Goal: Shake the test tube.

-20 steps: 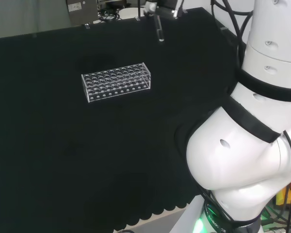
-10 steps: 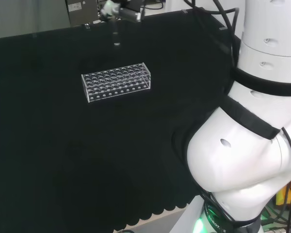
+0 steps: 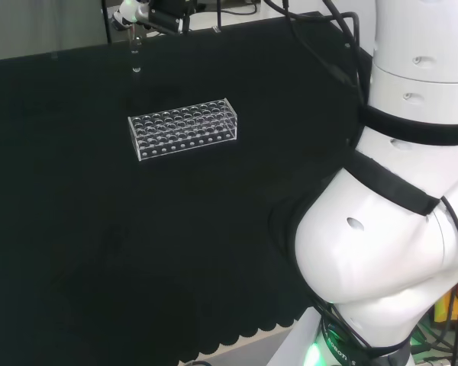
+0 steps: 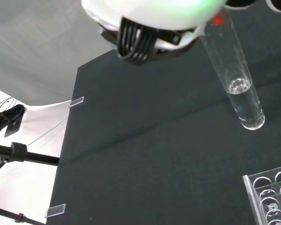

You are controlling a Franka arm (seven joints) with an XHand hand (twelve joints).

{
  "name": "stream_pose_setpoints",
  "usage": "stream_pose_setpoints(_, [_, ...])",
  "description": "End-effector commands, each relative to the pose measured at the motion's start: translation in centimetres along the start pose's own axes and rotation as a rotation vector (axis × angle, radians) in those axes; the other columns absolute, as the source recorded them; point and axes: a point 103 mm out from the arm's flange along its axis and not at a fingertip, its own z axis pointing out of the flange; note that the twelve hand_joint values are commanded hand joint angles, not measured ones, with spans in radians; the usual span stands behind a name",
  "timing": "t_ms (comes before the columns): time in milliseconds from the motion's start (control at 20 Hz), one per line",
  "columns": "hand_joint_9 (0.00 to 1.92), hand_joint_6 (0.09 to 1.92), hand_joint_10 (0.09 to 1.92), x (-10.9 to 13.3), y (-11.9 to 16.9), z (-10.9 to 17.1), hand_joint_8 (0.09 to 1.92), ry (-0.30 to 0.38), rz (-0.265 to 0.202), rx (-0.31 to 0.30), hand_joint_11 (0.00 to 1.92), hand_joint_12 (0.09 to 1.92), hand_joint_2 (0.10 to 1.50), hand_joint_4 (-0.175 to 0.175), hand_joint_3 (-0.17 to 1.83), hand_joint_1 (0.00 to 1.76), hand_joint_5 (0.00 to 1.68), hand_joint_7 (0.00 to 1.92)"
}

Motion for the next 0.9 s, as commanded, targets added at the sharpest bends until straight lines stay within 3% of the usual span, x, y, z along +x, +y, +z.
stream_pose_setpoints(50, [1.71,0.42,0.36,-3.1,0.1,-1.1,0.36,-0.035,0.047,-0.025,1.34,0.84,0.66,-0.175,0.59,1.23,1.39,1.82])
stream_pose_setpoints(600, [1.71,0.42,0.36,-13.5,-0.5,-6.3,0.36,-0.155,0.232,-0.122,1.34,0.84,0.66,-0.175,0.59,1.23,1.39,1.82])
stream_pose_setpoints(900, [1.71,0.42,0.36,-16.1,-0.6,-8.0,0.36,-0.191,0.292,-0.151,1.34,0.84,0.66,-0.175,0.59,1.23,1.39,1.82])
